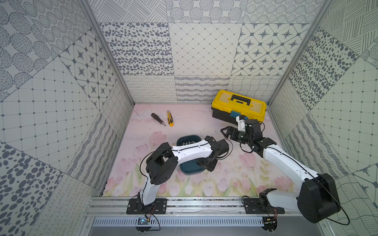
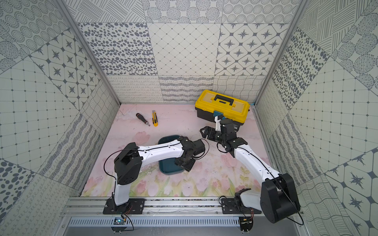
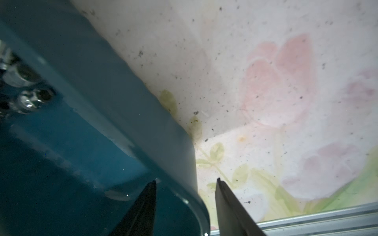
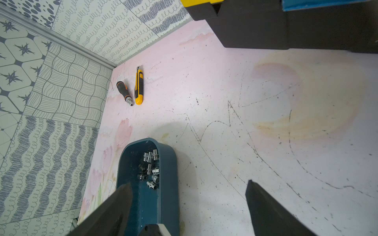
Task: Take out the socket from the storage box
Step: Move the storage box to the center of the board.
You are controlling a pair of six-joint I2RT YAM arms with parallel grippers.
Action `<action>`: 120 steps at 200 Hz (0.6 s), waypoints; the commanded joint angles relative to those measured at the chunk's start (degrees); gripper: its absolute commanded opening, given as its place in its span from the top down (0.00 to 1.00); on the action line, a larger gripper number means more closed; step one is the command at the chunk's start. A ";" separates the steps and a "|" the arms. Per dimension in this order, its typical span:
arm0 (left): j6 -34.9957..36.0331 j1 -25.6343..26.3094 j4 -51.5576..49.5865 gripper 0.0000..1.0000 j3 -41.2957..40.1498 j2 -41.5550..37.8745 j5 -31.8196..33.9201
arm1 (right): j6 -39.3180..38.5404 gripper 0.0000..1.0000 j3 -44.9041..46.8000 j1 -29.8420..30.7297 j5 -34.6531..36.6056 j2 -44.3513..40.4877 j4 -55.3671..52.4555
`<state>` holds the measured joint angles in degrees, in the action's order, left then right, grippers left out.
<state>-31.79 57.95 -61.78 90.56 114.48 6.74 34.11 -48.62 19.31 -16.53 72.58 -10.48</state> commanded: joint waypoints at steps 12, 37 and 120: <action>-2.39 -1.80 0.87 0.44 -1.70 -6.79 6.87 | 0.26 0.08 0.24 0.20 -1.20 0.61 2.72; -5.36 -5.56 2.62 0.43 -4.85 -9.44 7.75 | 0.24 0.08 0.28 0.40 -1.92 0.81 3.27; -10.42 -12.38 11.04 0.43 -13.96 -7.07 7.83 | 0.26 0.09 0.13 0.46 -2.46 1.73 3.54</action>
<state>-38.00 47.55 -56.16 79.42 106.39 12.73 34.13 -48.62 19.53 -18.09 73.30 -9.43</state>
